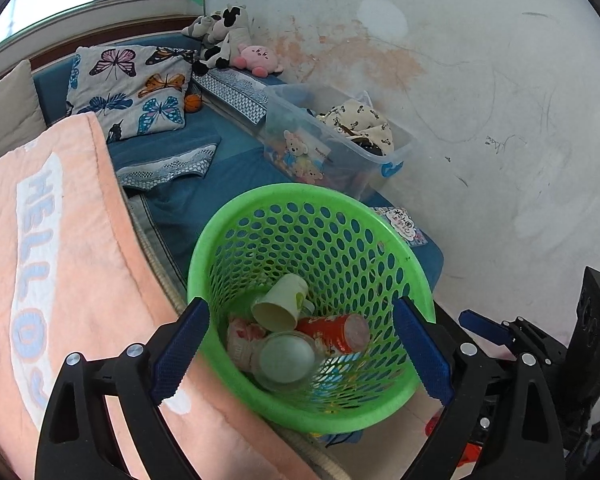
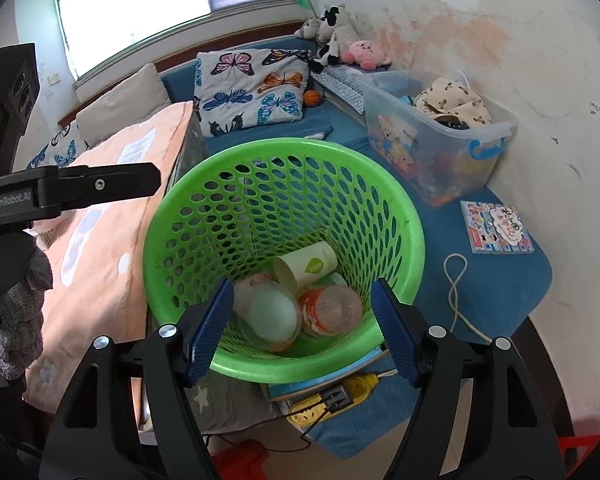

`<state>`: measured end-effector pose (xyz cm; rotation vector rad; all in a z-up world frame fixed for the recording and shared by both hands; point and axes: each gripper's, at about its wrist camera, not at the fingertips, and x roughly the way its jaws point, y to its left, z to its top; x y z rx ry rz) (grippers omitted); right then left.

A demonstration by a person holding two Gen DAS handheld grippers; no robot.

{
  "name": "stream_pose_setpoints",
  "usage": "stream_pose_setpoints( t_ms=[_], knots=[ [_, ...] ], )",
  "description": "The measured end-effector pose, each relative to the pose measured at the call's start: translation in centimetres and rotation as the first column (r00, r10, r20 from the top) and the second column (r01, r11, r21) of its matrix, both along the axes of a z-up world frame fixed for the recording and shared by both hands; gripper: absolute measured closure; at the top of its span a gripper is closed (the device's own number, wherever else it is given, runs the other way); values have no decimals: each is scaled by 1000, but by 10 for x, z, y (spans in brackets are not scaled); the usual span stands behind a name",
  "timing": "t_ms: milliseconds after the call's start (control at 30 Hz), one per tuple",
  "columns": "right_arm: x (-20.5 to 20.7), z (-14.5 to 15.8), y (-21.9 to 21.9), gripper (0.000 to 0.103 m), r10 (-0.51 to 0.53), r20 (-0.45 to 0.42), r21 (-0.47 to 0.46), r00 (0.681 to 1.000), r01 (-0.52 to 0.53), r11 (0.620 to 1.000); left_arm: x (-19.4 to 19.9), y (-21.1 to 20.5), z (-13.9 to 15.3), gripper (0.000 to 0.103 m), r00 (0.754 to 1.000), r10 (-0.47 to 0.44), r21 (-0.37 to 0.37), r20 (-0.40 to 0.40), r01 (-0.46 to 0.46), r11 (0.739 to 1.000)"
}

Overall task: Collect trash
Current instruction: 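Close the left tool on the crumpled white paper ball while the right tool returns to the table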

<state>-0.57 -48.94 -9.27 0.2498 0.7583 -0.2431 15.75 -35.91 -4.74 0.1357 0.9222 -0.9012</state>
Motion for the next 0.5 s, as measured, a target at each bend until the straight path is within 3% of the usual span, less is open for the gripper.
stream_pose_setpoints(
  t_ms=[267,500],
  knots=[
    [4,9,20,30,50,24,-8,998,-50,999,-10,43,15,13,997,56,0,61,-56,998],
    [17,18,51,27,127,42,-19,991,-126,992,-16,109,23,13,984,150,7,94,-151,988]
  ],
)
